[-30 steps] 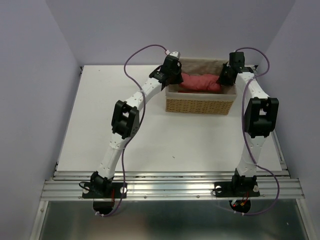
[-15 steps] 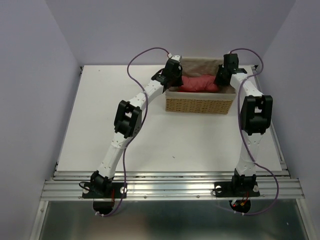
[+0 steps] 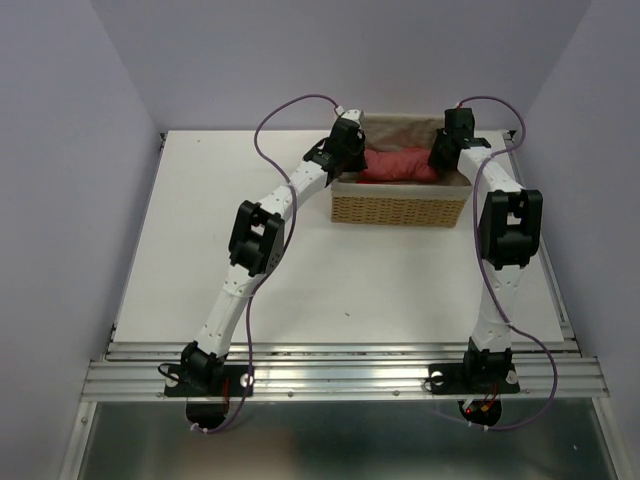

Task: Roll the t-shirts
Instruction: Place the T-shirt in the bin.

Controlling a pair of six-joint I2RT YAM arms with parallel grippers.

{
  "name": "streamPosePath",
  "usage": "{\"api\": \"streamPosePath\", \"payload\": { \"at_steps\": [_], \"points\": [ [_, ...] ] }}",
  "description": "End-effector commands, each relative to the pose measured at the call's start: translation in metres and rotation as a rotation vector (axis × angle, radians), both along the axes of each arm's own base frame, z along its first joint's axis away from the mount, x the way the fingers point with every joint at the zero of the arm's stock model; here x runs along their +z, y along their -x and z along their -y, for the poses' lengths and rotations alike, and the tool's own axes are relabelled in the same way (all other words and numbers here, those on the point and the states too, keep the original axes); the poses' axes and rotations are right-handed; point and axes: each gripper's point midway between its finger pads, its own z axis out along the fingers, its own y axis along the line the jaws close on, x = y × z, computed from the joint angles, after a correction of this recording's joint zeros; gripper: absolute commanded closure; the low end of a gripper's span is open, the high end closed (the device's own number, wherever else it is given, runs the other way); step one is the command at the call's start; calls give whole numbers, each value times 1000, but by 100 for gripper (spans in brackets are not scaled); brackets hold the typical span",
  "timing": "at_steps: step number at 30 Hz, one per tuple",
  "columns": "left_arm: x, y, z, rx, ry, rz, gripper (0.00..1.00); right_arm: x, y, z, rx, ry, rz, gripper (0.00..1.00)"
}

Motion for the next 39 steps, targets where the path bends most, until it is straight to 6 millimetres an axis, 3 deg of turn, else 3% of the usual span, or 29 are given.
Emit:
{"api": "streamPosePath", "payload": {
  "at_steps": [1, 5, 6, 10, 14, 24, 30, 35, 39],
  "points": [
    [-15, -8, -20, 16, -33, -29, 100, -35, 8, 17, -59, -10, -73, 81],
    [3, -8, -22, 3, -21, -13, 86, -11, 5, 12, -41, -38, -29, 66],
    [7, -7, -24, 4, -20, -10, 75, -6, 5, 10, -37, -44, -20, 58],
    [43, -6, -26, 0, -3, 46, 52, 21, 3, 4, -18, -75, 38, 37],
    [73, -5, -26, -6, 16, 91, 42, 55, 1, 2, -9, -89, 111, 21],
    [140, 4, -27, -20, 85, 182, 39, 125, 5, 3, -9, -86, 242, 10],
    [177, 9, -30, -24, 120, 240, 32, 149, 7, 8, -25, -61, 288, 4],
    [175, 8, -29, -37, 129, 229, 32, 154, 5, 8, -23, -62, 298, 1],
    [170, 9, -27, -47, 140, 210, 32, 144, 3, 6, -15, -70, 271, 0]
  ]
}}
